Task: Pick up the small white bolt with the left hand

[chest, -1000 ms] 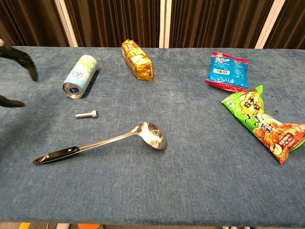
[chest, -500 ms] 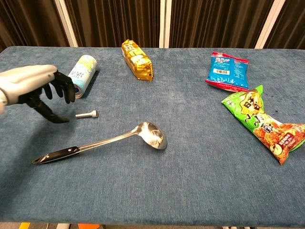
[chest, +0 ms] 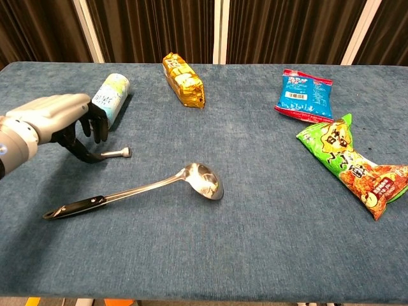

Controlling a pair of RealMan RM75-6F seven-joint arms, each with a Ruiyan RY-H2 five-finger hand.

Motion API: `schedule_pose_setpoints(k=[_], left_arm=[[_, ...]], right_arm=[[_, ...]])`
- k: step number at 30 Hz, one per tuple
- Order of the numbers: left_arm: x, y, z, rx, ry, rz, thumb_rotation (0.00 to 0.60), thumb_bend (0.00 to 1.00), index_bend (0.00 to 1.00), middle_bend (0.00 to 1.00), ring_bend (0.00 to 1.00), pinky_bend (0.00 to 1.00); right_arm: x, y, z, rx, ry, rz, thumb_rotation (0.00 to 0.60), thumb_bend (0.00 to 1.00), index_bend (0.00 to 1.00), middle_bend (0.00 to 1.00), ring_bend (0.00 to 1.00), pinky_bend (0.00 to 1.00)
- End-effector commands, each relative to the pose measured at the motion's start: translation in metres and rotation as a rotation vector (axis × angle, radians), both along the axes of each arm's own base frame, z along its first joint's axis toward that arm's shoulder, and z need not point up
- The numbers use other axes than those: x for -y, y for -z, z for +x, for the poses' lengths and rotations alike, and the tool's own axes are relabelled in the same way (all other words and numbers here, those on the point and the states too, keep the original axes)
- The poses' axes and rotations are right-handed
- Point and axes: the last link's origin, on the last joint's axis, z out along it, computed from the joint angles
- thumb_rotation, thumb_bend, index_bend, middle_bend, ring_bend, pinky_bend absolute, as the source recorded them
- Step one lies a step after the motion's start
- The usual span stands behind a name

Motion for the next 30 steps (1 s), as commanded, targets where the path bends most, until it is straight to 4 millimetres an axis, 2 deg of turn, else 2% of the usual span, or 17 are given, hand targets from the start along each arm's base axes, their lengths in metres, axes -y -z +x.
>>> schedule_pose_setpoints(k=[1,10,24,30], left_arm=[[0.0010,0.0058,0.0001,-0.003,-0.004,-0.015,0.600,0.22,0.52,0.48,0.39,0.49],[0.0029,0.0128,-0.0025,-0.022,-0.011,-0.031,0.600,0.25,0.54,0.48,0.39,0.49],[0.0029,0.0133,-0.0090,-0.040,-0.022,-0.037,0.600,0.29,0.55,0.47,0.39,0.50],[0.0022,0.0125,-0.0093,-0.036,-0.019,-0.033,0.600,0.34,0.57,0.48,0.39,0.50]], right_arm=[[-0.0003,0.0007,-0.0005,0.001,0.001,0.001,0.600,0.13,0.09,0.14,0.00,0.03],[-0.0004,0.0005,-0.0035,0.006,0.007,0.001,0.600,0.13,0.09,0.14,0.00,0.03],[-0.0014,0.0006,-0.0050,0.010,0.009,0.000,0.600,0.13,0.09,0.14,0.00,0.03],[-0.0014,0.0012,-0.0047,0.011,0.007,0.002,0.600,0.13,0.09,0.14,0.00,0.03]])
